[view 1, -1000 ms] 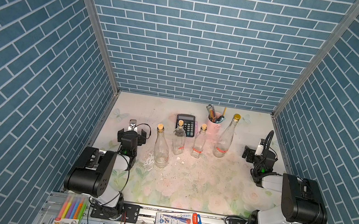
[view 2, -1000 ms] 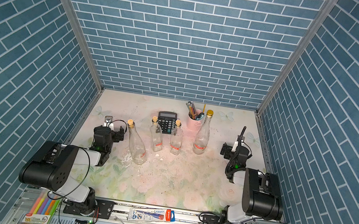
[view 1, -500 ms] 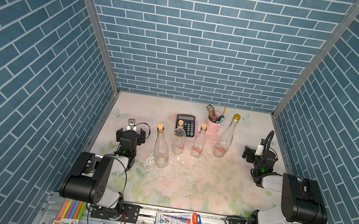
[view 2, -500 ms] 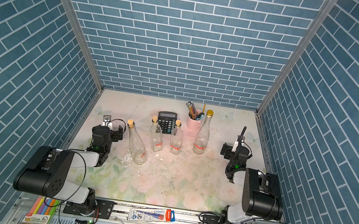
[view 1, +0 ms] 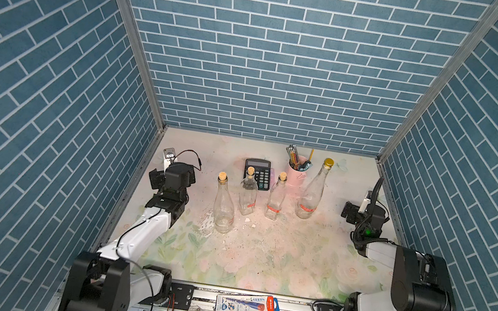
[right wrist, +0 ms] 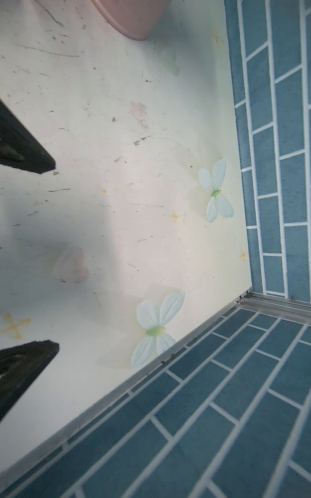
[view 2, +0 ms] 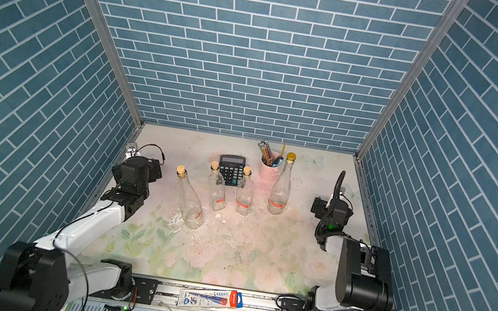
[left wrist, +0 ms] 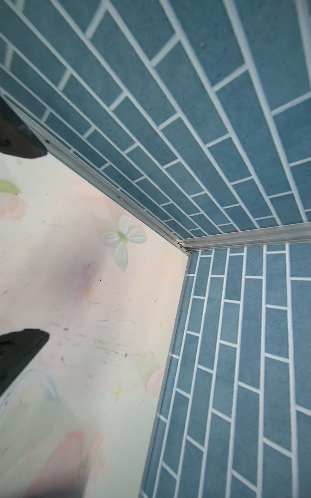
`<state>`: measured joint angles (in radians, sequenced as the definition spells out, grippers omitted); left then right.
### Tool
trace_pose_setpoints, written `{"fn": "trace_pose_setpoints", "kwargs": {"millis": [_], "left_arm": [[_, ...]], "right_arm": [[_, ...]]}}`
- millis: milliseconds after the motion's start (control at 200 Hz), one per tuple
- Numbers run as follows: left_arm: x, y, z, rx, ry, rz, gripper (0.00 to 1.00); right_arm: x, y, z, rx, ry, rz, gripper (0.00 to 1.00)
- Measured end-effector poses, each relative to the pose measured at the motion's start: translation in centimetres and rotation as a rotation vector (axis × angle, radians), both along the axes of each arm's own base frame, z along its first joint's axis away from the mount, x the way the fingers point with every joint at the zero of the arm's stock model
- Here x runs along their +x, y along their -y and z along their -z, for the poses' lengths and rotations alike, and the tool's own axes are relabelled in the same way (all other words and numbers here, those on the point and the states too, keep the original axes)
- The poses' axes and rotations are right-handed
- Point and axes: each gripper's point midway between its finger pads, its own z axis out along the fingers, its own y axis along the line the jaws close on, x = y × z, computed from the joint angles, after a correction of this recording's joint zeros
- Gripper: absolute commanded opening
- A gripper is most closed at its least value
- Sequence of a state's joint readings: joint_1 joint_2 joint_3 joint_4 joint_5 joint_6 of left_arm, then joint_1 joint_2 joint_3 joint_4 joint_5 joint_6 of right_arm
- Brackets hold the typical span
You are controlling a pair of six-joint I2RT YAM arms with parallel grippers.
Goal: Remove the label from the bottle
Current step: Pick up the bottle from the center of the board.
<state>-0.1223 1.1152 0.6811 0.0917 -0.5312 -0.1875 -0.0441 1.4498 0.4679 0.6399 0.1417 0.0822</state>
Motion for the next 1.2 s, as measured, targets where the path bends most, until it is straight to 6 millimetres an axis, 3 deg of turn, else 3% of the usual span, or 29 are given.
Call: {"fn": "trace_pose_setpoints", "kwargs": {"millis": [165, 300, 385, 595, 745, 995, 1200], "left_arm": [[-2.2, 1.3, -6.6, -0.059, 0.021, 0.058, 1.00], [-4.9, 3.1, -8.7, -0.080, 0.001, 0.204, 1.00], [-6.6, 4.9, -9.0, -0.092, -0.021, 0.336, 1.00], [-9.3, 10.6, -9.8, -0.129, -0.095, 0.701, 1.00], [-11.0, 13.3, -9.5, -0.159, -0.123, 0.874, 0.99], [-13.7, 15.4, -9.1, -0.148, -0.152, 1.030, 1.00], [-14.4, 16.6, -9.5, -0.164, -0.108, 1.105, 1.00]], "right_arm": [[0.7, 1.0, -5.7, 0.000, 0.054, 0.064, 0.99], [0.8, 1.1, -9.9, 0.028, 0.059, 0.080, 0.99], [-0.2, 0.9, -11.7, 0.047, 0.057, 0.079, 0.99], [-5.1, 0.0, -15.0, 0.085, 0.057, 0.050, 0.99], [-7.8, -0.9, -17.6, 0.118, 0.072, 0.020, 0.99], [-11.3, -3.7, -19.0, 0.170, 0.055, -0.102, 0.99], [-13.2, -7.6, -19.4, 0.227, 0.078, -0.312, 0.99]]}}
